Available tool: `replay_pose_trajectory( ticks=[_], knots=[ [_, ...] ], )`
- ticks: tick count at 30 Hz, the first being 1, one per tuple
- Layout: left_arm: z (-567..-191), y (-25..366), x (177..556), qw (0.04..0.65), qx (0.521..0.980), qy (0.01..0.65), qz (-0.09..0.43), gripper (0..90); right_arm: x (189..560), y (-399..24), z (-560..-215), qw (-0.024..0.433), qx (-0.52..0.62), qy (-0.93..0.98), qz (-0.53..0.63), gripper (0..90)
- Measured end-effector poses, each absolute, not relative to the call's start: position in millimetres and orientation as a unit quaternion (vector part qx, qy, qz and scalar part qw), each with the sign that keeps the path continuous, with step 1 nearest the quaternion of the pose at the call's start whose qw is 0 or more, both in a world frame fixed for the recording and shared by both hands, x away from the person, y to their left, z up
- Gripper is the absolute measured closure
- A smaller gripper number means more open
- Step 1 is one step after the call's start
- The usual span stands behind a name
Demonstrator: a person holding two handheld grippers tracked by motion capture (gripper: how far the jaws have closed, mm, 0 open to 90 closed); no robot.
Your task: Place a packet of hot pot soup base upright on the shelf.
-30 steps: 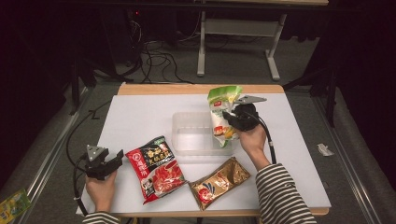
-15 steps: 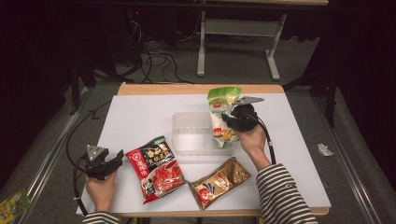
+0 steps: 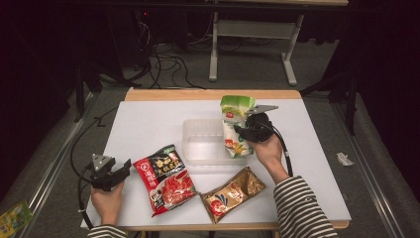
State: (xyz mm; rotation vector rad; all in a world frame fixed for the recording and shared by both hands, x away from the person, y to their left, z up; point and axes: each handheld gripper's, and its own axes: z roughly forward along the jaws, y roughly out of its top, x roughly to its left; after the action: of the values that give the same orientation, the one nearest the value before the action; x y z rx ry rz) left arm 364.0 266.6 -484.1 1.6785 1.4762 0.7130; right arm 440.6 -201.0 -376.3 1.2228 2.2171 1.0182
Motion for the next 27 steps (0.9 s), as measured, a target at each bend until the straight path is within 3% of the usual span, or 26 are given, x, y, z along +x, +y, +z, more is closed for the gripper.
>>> replay_pose_trajectory(
  ticks=[27],
  knots=[
    [-484.3,266.0,364.1,0.386,0.659,0.58,0.283,39.0,421.9,-216.9,-374.6,0.188,0.435,0.8,0.367,59.4]
  ],
)
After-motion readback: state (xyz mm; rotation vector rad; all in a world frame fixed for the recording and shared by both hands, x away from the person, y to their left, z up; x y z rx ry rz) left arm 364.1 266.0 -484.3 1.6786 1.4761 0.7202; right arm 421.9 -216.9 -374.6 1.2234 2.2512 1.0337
